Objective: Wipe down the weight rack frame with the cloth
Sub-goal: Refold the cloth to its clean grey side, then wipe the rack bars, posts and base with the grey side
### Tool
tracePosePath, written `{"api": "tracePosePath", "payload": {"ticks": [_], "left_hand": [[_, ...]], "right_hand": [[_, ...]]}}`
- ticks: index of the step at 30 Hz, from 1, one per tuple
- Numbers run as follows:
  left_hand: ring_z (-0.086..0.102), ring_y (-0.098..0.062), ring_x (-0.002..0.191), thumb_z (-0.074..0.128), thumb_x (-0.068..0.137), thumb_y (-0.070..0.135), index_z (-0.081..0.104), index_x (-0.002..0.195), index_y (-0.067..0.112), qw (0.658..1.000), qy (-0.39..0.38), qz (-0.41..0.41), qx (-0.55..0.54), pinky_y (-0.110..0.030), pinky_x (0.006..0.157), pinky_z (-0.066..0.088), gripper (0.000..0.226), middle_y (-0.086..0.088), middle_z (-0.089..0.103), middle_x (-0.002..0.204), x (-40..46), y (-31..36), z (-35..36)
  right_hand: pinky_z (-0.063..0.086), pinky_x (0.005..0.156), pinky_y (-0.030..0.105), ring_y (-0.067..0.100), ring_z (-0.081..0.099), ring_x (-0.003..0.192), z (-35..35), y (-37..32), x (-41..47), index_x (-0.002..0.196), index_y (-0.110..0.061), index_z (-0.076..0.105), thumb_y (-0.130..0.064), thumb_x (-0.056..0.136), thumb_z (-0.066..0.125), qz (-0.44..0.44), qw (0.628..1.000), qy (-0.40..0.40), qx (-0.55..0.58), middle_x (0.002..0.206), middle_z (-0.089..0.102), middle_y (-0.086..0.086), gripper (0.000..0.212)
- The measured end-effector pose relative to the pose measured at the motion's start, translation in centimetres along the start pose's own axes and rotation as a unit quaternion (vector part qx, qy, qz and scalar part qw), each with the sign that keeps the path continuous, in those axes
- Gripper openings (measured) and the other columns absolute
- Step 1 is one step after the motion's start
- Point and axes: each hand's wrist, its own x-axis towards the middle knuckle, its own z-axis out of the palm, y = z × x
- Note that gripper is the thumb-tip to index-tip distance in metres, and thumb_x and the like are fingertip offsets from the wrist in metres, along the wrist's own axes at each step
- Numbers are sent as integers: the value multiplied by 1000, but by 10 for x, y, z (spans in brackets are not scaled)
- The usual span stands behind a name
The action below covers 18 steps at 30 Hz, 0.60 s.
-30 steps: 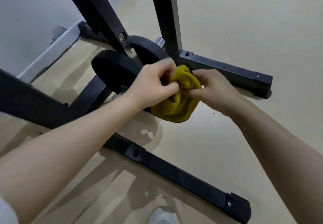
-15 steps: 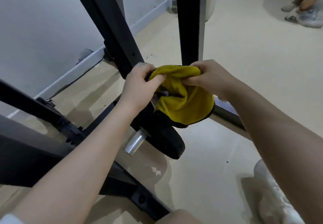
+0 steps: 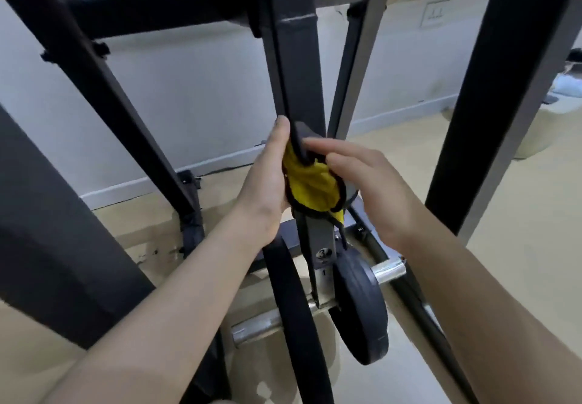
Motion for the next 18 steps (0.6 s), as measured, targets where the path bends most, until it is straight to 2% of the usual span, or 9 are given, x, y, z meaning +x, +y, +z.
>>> {"api": "tracePosePath", "payload": {"ticks": [1, 2, 4, 5, 7, 9, 13, 16, 18], "left_hand": [[68, -17, 94, 50, 86, 57, 66, 102, 16, 1000, 4, 2, -6, -36, 89, 52, 47, -4, 72, 96, -2, 4, 0], [67, -19, 91, 57, 84, 49, 66, 98, 13, 1000, 13, 12, 10, -35, 86, 52, 40, -4, 72, 90, -3, 6, 0], [67, -19, 86, 58, 89, 25, 65, 95, 12, 998, 52, 40, 17, -33, 81, 53, 15, -2, 71, 82, -5, 12, 0], [67, -18, 84, 55, 92, 17, 65, 97, 11, 996, 69, 49, 1, -31, 79, 54, 13, -2, 71, 82, -5, 17, 2], [68, -18, 84, 50, 94, 14, 63, 107, 7, 993, 74, 73, -46, -28, 76, 56, 19, -5, 71, 88, -4, 27, 8], [69, -17, 80, 47, 95, 12, 61, 105, 6, 989, 64, 104, -79, -26, 72, 57, 18, -6, 71, 87, -4, 42, 17], [67, -15, 77, 48, 92, 11, 61, 91, 10, 990, 54, 111, -70, -28, 74, 56, 13, -4, 69, 78, -2, 69, 29], [67, -11, 78, 55, 89, 10, 63, 90, 16, 987, 84, 139, 14, -24, 72, 56, 10, 3, 70, 77, -1, 85, 29], [67, -7, 80, 60, 88, 8, 61, 95, 20, 966, 141, 184, 112, -20, 70, 54, 15, 7, 69, 84, 0, 95, 27]], "right_hand": [[39, 91, 8, -12, 53, 103, -2, -2, 2, 98, -30, 70, -31, 82, 45, -16, 998, -45, -47, 99, 65, -19, 30], [41, 92, 13, -10, 55, 101, -5, -4, 5, 94, -26, 73, -31, 83, 46, -37, 995, -68, -69, 96, 67, -15, 29], [49, 89, 32, 7, 63, 94, -16, -6, 16, 89, -24, 69, -29, 83, 55, -89, 993, -45, -58, 92, 69, -6, 16], [50, 83, 35, 12, 62, 89, -24, -6, 22, 91, -24, 63, -28, 81, 59, -111, 992, -9, -54, 90, 67, -5, 12], [47, 79, 30, 10, 57, 89, -41, -4, 38, 100, -27, 54, -28, 78, 64, -124, 990, 22, -57, 98, 60, -7, 25], [48, 85, 26, 7, 58, 98, -51, -7, 50, 108, -31, 54, -35, 78, 62, -69, 996, -48, -32, 109, 60, -8, 31], [50, 69, 18, 6, 65, 81, -64, -19, 64, 91, -20, 67, -26, 79, 58, -13, 980, -199, 20, 84, 69, -8, 16], [51, 69, 21, 13, 66, 84, -75, -37, 68, 98, -11, 67, -11, 77, 57, -13, 964, -230, 135, 90, 70, 0, 23], [53, 69, 23, 15, 68, 86, -79, -56, 70, 99, -10, 67, -3, 77, 56, -8, 947, -196, 255, 92, 72, 3, 26]]}}
